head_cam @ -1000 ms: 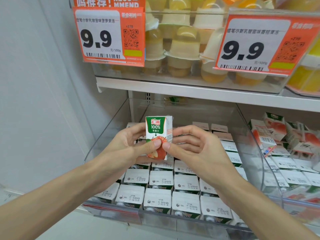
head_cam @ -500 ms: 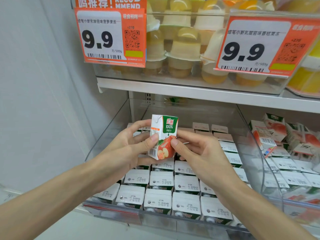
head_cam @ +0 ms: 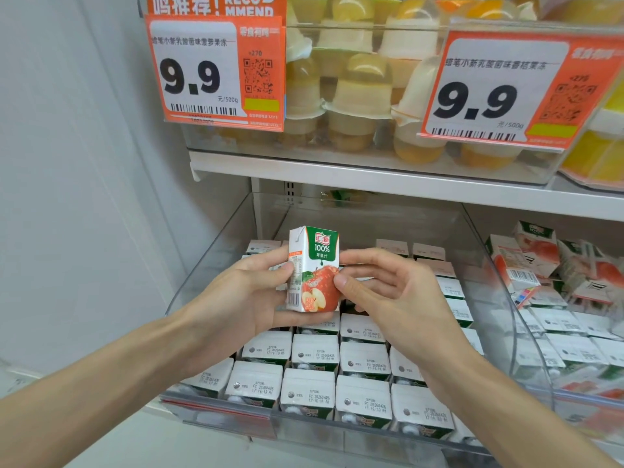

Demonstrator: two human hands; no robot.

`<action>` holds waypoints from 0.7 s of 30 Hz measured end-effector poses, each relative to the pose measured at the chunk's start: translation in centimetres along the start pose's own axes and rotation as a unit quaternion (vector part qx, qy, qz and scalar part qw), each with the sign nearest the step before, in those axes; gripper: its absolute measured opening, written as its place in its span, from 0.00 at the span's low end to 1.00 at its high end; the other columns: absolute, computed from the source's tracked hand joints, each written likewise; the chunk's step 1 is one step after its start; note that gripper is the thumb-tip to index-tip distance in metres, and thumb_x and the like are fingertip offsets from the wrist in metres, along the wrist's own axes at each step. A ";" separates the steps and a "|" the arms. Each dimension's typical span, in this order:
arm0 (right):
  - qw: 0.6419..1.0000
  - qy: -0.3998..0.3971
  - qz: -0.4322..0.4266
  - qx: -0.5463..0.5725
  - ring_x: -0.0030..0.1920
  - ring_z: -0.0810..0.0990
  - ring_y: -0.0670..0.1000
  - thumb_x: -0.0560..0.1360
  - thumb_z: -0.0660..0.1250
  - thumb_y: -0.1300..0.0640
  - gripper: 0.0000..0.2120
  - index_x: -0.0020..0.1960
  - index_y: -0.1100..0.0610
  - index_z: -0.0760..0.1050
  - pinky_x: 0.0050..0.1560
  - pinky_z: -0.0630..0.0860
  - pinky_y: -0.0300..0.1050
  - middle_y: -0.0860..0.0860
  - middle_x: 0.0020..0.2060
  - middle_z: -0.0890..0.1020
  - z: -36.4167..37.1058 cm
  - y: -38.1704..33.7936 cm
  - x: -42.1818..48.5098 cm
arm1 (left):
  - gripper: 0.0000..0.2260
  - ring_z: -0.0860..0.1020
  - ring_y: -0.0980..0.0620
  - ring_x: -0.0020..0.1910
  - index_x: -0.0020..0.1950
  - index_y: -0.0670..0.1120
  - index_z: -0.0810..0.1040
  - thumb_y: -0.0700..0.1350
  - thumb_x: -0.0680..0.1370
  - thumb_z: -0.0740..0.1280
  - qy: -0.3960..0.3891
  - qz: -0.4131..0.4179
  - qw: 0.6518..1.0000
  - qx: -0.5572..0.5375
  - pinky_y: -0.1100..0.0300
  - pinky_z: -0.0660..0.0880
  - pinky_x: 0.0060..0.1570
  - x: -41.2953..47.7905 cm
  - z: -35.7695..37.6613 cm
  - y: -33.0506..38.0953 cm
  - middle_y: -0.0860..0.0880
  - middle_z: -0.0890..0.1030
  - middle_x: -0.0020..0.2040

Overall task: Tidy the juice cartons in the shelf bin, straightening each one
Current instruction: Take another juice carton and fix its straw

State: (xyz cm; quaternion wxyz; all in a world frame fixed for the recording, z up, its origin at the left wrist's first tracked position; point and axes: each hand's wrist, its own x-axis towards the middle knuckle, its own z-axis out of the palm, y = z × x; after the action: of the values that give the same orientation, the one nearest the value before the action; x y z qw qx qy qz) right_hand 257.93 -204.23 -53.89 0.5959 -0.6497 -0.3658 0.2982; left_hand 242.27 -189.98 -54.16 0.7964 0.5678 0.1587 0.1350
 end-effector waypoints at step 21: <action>0.999 -0.028 -0.008 0.014 0.50 0.87 0.41 0.79 0.74 0.55 0.07 0.56 0.47 0.85 0.50 0.81 0.32 0.42 0.49 0.89 -0.2 -0.1 -0.1 | 0.17 0.84 0.38 0.63 0.74 0.46 0.75 0.40 0.84 0.65 0.045 0.010 0.997 0.059 0.45 0.83 0.60 -0.2 0.3 0.0 0.39 0.85 0.62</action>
State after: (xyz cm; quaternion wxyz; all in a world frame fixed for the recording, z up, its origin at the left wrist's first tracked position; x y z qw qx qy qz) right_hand 257.99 -204.42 -53.77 0.5967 -0.6297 -0.3835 0.3168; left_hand 242.22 -190.29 -54.04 0.7521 0.6087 0.1967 0.1586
